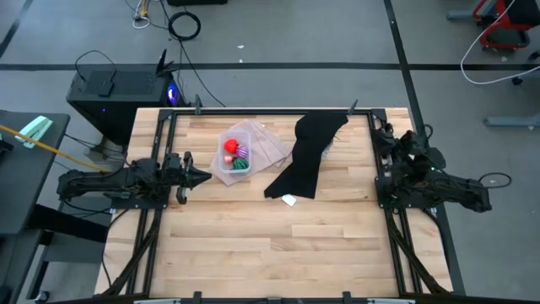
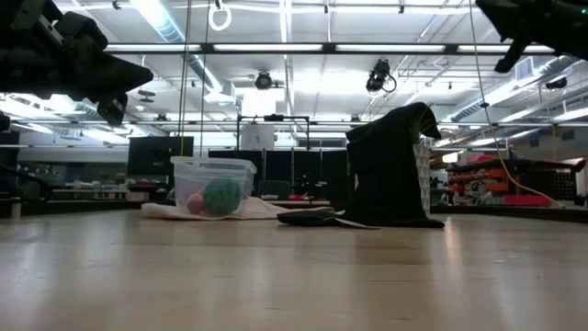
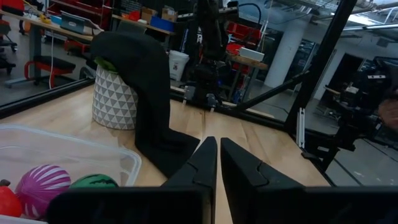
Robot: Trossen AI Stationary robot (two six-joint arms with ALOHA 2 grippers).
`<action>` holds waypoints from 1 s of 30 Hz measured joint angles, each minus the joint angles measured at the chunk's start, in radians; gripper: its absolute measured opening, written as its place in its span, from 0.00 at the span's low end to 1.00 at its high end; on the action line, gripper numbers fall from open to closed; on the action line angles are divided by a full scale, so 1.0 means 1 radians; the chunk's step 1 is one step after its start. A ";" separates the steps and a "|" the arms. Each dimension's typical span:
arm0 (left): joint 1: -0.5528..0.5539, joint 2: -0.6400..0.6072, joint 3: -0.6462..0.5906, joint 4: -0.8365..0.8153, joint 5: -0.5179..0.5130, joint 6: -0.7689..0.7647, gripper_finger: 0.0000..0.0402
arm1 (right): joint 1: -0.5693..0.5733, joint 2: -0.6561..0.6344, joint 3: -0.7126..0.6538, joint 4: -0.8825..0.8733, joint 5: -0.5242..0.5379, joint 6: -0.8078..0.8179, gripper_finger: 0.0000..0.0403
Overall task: Pick and placing Produce into tupperware
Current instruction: Return to Home Position
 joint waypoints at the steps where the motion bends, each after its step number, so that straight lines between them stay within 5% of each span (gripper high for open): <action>1: 0.000 0.000 0.000 0.000 0.000 0.000 0.07 | -0.004 0.000 -0.012 0.047 0.000 -0.004 0.00; 11: 0.000 0.000 0.000 0.000 0.000 0.000 0.10 | -0.035 0.000 -0.062 0.234 -0.061 0.021 0.00; 20: 0.000 0.000 0.000 0.000 0.000 0.000 0.07 | -0.012 0.000 -0.062 -0.358 -0.147 0.128 0.00; 30: 0.000 0.000 0.000 0.000 0.000 0.000 0.08 | -0.005 0.000 -0.062 -0.536 -0.289 0.098 0.00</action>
